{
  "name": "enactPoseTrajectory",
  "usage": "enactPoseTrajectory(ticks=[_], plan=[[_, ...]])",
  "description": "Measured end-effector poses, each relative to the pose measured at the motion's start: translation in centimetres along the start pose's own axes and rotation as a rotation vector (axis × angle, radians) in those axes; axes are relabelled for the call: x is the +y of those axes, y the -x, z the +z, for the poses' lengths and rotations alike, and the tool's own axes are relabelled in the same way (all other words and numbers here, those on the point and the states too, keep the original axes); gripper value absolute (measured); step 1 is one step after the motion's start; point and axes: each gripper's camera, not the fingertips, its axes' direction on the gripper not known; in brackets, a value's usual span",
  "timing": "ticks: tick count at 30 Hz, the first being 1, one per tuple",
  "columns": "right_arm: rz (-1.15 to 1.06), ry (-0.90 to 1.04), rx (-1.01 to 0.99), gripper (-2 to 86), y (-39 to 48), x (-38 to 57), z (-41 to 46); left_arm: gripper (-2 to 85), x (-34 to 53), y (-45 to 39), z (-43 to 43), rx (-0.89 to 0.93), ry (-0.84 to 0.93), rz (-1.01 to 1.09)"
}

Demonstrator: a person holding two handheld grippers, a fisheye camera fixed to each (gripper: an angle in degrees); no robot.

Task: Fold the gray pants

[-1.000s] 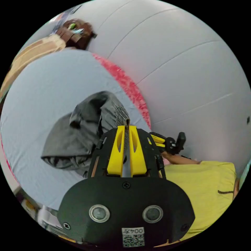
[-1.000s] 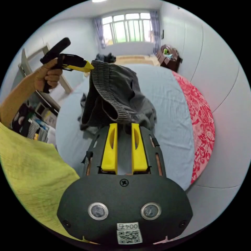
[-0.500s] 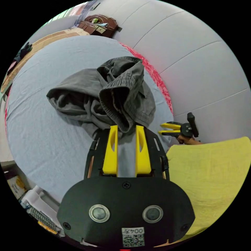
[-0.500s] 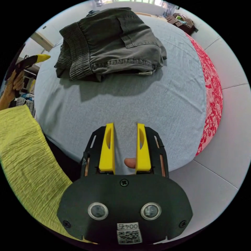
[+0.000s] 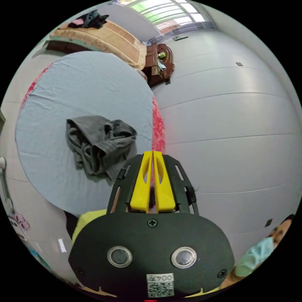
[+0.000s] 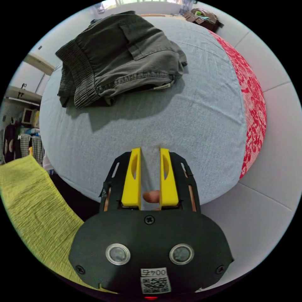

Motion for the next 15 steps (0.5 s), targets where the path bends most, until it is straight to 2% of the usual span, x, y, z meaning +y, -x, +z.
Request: enactPoseTrajectory(ticks=[3, 10, 13, 15], plan=[[0.064, -0.015, -0.071, 7.7, -2.0, -0.1, 0.3, 0.7, 1.8, -5.8, -1.4, 0.016, 0.063, 0.022], [0.102, -0.018, -0.159, 10.1, -3.8, -0.5, 1.1, 0.7, 9.6, -18.8, -6.3, 0.031, -0.087, 0.323], [0.094, -0.018, -0.161, 11.7, -3.7, -0.6, 1.5, 0.7, 12.2, -21.7, -7.6, 0.022, -0.168, 0.459], [0.095, -0.018, -0.159, 12.0, -3.8, -0.7, 1.8, 0.7, 12.7, -21.8, -7.8, 0.005, -0.192, 0.468]])
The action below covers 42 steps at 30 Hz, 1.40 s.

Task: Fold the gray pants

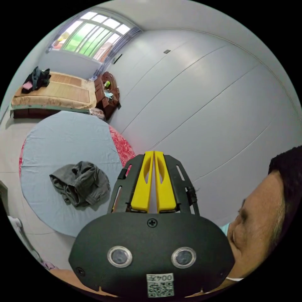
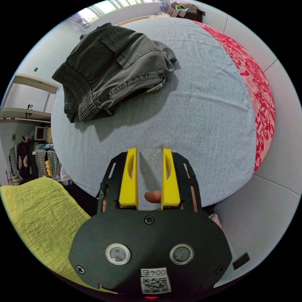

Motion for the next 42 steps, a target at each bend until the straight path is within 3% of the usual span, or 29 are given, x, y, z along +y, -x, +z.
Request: enactPoseTrajectory(ticks=[6, 16, 20, 25, 29, 32, 37, 39, 42], plan=[[0.042, -0.014, -0.045, 11.1, -1.2, 0.2, 0.7, 0.5, 1.7, -0.2, 0.2, 0.018, 0.024, 0.025], [0.046, -0.008, -0.039, 9.6, -0.8, 0.6, 2.2, 0.3, 4.0, 1.9, -3.8, 0.053, -0.115, 0.073], [0.048, -0.020, -0.027, 9.6, -0.3, 1.2, 3.0, 0.5, 4.2, 2.9, -3.4, -0.039, -0.090, 0.103], [-0.069, -0.138, -0.045, 12.6, 3.3, 2.3, 1.9, 0.6, 5.2, 11.2, -2.3, -0.163, -0.106, 0.176], [-0.342, -0.248, 0.055, 13.9, 10.8, 2.6, 1.5, 0.4, 8.0, 20.6, -1.0, -0.170, -0.142, 0.119], [-0.459, -0.234, 0.081, 13.7, 14.9, 1.9, 2.9, 0.4, 10.3, 26.8, 1.8, -0.382, -0.045, 0.007], [-0.415, -0.162, -0.025, 13.4, 16.5, -0.1, 5.2, 0.5, 12.7, 35.5, 8.4, -0.739, 0.272, -0.023], [-0.407, -0.155, -0.016, 13.7, 17.0, -0.4, 5.7, 0.6, 13.3, 38.2, 10.0, -0.782, 0.343, -0.014], [-0.452, -0.194, 0.049, 14.0, 18.4, 0.1, 5.6, 0.5, 14.5, 42.9, 11.9, -0.688, 0.439, -0.008]])
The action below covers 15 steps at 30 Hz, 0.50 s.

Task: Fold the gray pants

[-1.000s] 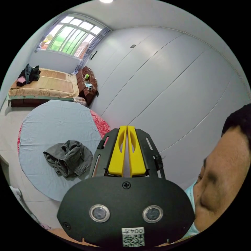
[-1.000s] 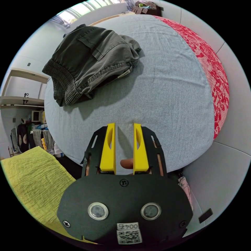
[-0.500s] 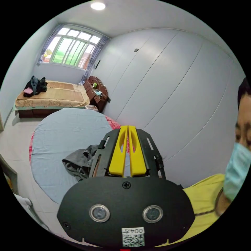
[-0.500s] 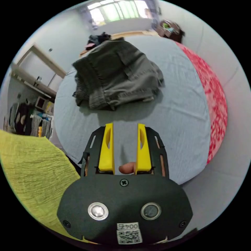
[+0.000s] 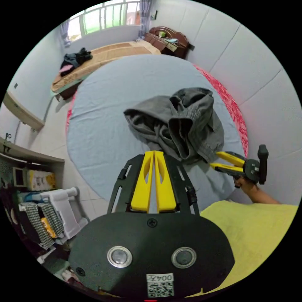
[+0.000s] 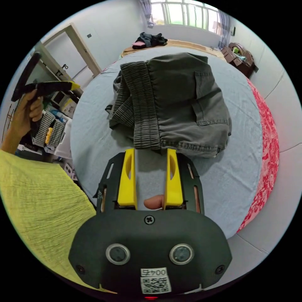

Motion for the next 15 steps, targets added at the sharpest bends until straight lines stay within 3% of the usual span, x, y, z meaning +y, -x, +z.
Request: enactPoseTrajectory(ticks=[3, 7, 12, 15], plan=[[-0.047, 0.021, 0.018, 14.0, 1.4, -0.1, 0.7, 0.3, 0.1, 2.1, 4.9, 0.111, 0.094, 0.107], [-0.039, 0.132, 0.028, 13.4, 2.3, 0.2, 2.6, 0.1, 0.7, 5.5, 10.7, 0.146, 0.221, 0.094], [0.041, 0.332, -0.016, 11.6, 1.9, 1.5, 5.8, 0.1, 0.6, 8.4, 13.7, 0.122, 0.265, 0.097], [0.060, 0.348, 0.007, 8.9, 2.1, 1.5, 6.6, 0.2, -0.2, 10.6, 14.5, 0.164, 0.260, 0.085]])
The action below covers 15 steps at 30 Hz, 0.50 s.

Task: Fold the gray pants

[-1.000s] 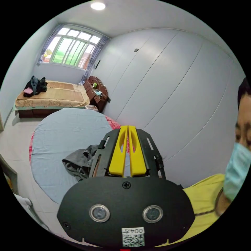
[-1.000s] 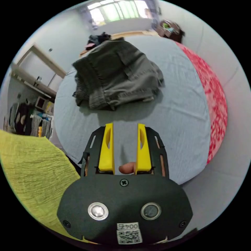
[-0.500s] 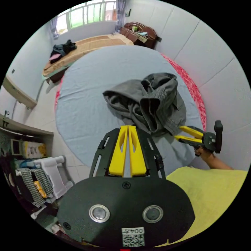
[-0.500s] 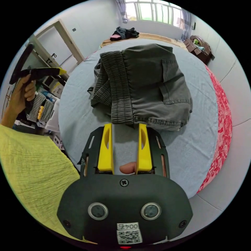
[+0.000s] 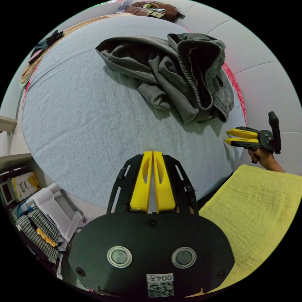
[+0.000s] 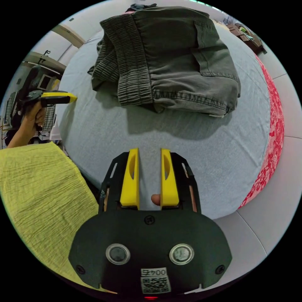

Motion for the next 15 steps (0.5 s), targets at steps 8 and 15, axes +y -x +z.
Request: enactPoseTrajectory(ticks=[8, 15], plan=[[-0.030, 0.080, 0.127, 7.6, 2.6, -1.6, 0.6, 0.4, -1.5, 5.2, 0.7, 0.041, 0.007, 0.001], [-0.131, -0.337, 0.270, 12.7, 6.4, 1.5, -4.9, 0.5, -2.5, 7.8, 1.2, -0.022, 0.012, 0.091]])
